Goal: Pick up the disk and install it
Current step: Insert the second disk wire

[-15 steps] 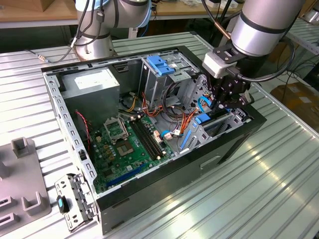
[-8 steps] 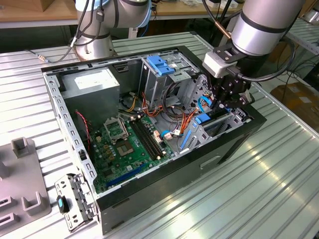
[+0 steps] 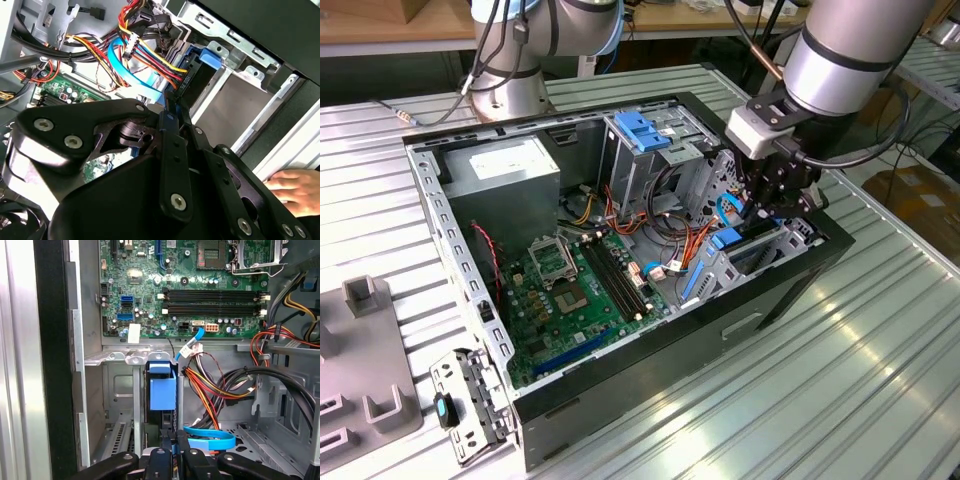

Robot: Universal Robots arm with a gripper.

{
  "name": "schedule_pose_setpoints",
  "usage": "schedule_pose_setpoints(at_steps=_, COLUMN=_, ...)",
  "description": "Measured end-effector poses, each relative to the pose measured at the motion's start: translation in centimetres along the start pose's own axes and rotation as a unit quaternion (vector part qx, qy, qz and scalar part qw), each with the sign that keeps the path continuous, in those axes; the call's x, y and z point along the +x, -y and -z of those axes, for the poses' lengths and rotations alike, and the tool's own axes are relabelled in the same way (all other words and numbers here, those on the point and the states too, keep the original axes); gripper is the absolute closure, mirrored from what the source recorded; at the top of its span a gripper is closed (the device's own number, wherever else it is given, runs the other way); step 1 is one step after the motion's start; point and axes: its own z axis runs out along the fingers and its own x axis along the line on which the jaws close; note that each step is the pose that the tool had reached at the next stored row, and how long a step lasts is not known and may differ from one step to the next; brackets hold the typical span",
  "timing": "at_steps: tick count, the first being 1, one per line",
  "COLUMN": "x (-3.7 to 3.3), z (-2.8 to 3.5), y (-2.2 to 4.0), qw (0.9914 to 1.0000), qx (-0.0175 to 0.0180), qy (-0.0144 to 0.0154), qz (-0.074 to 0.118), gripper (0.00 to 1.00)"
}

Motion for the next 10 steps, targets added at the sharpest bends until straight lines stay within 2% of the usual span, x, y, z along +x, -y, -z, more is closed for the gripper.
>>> schedule_pose_setpoints(at_steps=6, x=0.24, z=-0.45, y=-0.05, qw=1.00000, qx=-0.0001, qy=0.0004, qz=0.000, gripper=0.84)
schedule_pose_setpoints(at_steps=10, x=0.26, z=-0.52, y=-0.06, qw=1.00000, qx=0.0000, qy=0.0009, qz=0.000, gripper=0.84)
